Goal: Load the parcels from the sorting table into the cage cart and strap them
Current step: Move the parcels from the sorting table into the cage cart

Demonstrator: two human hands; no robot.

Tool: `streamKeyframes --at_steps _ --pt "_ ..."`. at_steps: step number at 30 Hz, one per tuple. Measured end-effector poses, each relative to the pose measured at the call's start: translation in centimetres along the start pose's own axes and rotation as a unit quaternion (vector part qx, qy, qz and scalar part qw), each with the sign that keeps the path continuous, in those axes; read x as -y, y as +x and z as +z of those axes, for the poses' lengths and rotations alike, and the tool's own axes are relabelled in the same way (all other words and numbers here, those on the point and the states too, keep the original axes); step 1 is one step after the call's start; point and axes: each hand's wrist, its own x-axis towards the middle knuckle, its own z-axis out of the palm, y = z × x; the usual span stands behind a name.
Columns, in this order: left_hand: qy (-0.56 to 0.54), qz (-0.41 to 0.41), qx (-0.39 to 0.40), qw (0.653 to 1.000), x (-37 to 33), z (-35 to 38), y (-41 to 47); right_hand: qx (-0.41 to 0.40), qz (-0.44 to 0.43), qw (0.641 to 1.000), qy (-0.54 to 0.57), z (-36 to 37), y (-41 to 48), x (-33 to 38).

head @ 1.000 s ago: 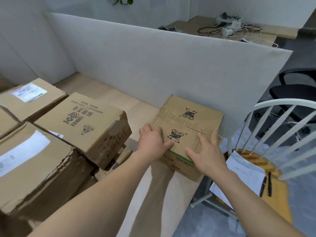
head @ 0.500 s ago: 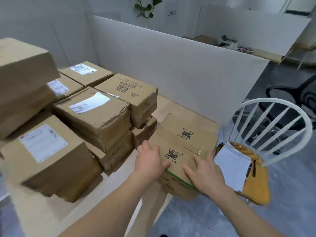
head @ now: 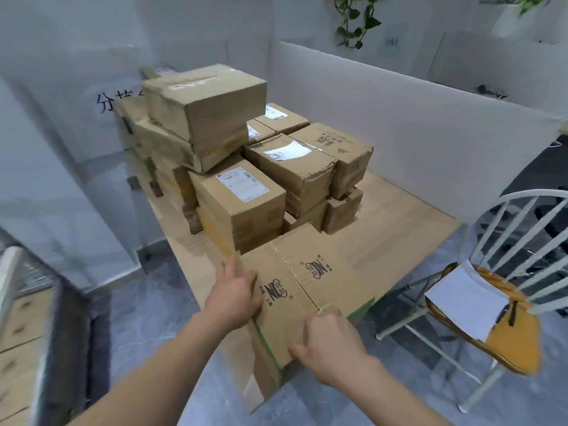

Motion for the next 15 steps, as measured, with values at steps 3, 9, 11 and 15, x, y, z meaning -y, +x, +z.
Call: streamKeyframes --at_steps 3,9,11,15 --pt "-0.021 -0.036 -0.034 0.999 1.1 -0.1 -2.0 -0.003 -0.031 0.999 -0.016 -0.7 -0.1 1.2" --pt "-0.089 -0.104 -0.056 0.989 1.1 1.1 -3.4 -0.057 -0.041 0.997 -0.024 -2.3 3.0 -1.9" --pt "-0.105 -0.136 -0.041 0.984 0.4 1.3 -3.8 -0.072 -0.051 0.995 -0.04 -2.6 4.4 -3.7" --pt "-0.17 -0.174 -0.039 0.969 -1.0 2.1 -4.7 -0.046 -0.076 0.996 -0.012 -3.0 7.3 -6.0"
